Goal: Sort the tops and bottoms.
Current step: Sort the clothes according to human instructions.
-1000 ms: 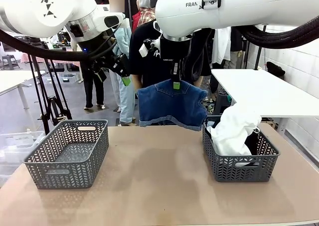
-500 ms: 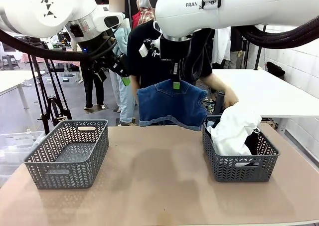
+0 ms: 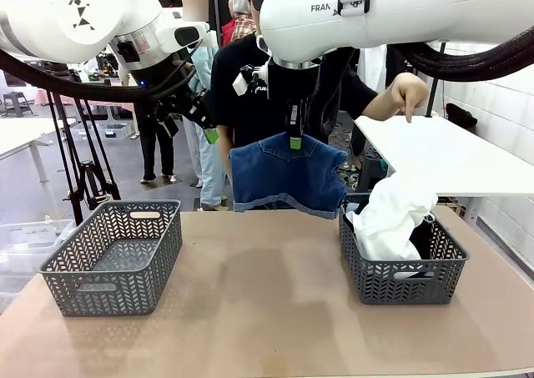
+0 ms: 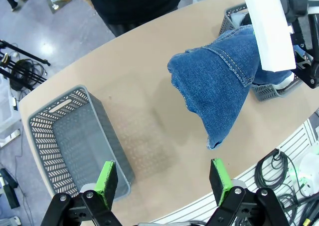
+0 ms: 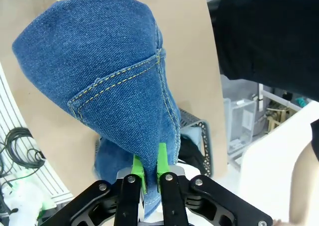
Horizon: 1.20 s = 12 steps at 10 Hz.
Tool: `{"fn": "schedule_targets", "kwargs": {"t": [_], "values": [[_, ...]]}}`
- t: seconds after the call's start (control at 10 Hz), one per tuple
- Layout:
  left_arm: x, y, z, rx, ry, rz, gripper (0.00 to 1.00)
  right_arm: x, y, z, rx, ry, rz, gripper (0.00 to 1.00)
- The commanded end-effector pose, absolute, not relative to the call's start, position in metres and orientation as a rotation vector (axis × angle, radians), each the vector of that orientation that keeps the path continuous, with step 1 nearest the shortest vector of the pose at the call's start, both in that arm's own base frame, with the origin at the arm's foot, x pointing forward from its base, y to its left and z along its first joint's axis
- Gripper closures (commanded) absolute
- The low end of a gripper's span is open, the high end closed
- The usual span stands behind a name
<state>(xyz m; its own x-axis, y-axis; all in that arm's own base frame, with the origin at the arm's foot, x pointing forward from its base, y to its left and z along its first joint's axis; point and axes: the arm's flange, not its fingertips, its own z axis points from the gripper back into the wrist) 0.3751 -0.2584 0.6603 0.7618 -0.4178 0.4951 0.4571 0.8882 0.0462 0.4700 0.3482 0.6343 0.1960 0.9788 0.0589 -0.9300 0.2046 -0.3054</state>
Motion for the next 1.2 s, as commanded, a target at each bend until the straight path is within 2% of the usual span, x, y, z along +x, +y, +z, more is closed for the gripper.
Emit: {"fn": "schedule_targets", "kwargs": {"t": [0.0,0.9,1.1], "values": [[0.376,-0.257,0.66,-0.08,-0.524,-0.473,0.04,0.467,0.344,0.635,-0.213,-0.289,1.355,1.0],[0.376,-0.257,0.66,-0.08,-0.524,-0.473,0.04,0.47,0.348,0.634,-0.22,-0.262,1.352,1.0],[0.376,-0.257,0.66,-0.08,-0.524,-0.473,0.04,0.46,0.309,0.663,-0.189,-0.347,1.242,1.0]]}}
